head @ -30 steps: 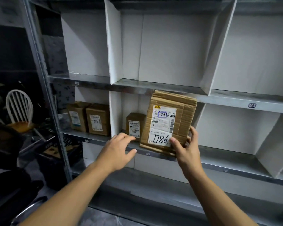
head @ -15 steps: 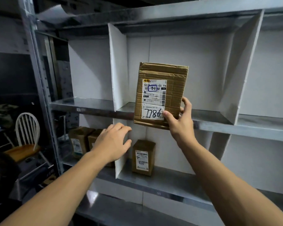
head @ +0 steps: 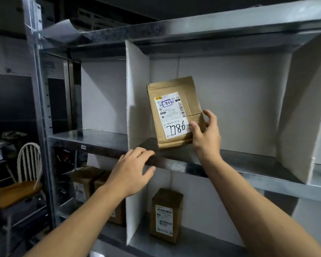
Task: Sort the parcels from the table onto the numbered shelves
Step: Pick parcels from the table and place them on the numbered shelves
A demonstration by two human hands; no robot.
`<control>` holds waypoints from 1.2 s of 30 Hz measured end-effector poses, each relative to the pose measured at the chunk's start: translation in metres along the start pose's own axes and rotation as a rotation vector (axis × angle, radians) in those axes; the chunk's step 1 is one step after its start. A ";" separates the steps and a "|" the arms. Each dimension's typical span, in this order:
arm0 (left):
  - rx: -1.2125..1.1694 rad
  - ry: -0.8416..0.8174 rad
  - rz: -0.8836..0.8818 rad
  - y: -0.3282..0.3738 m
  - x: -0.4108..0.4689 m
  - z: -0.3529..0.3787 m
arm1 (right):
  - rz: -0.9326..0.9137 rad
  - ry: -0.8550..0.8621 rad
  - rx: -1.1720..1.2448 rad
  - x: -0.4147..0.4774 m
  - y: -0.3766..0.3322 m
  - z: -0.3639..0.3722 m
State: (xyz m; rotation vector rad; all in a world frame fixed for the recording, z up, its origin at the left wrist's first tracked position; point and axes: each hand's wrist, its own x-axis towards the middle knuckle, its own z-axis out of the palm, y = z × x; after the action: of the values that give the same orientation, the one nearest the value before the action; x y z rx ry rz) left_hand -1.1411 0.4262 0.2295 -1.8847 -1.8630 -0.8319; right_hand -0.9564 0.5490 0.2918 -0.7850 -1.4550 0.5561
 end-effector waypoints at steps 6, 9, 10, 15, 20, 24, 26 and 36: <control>-0.045 0.029 0.062 -0.014 0.012 0.012 | 0.084 -0.089 -0.118 -0.009 0.012 -0.002; -0.065 0.020 0.106 -0.019 0.016 0.018 | 0.096 -0.161 -0.208 -0.020 0.020 -0.006; -0.070 0.012 0.117 -0.020 0.017 0.019 | 0.102 -0.163 -0.202 -0.021 0.021 -0.005; -0.044 -0.021 0.164 -0.030 0.018 0.022 | 0.155 -0.146 -0.153 -0.017 0.014 0.009; -0.062 -0.063 0.167 -0.044 0.019 0.017 | 0.187 -0.077 -0.192 -0.010 0.015 0.037; -0.087 -0.077 0.181 -0.055 0.019 0.012 | 0.229 -0.052 -0.221 -0.002 0.016 0.051; -0.103 -0.084 0.177 -0.060 0.019 0.010 | 0.258 -0.045 -0.233 0.000 0.017 0.055; -0.202 -0.133 0.193 -0.071 0.002 0.010 | 0.155 -0.016 -0.476 -0.035 0.007 0.044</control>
State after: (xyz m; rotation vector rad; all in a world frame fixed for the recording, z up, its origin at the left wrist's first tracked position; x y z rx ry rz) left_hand -1.2101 0.4382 0.2126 -2.2526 -1.6880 -0.8762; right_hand -1.0016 0.5326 0.2613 -1.2773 -1.5714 0.3319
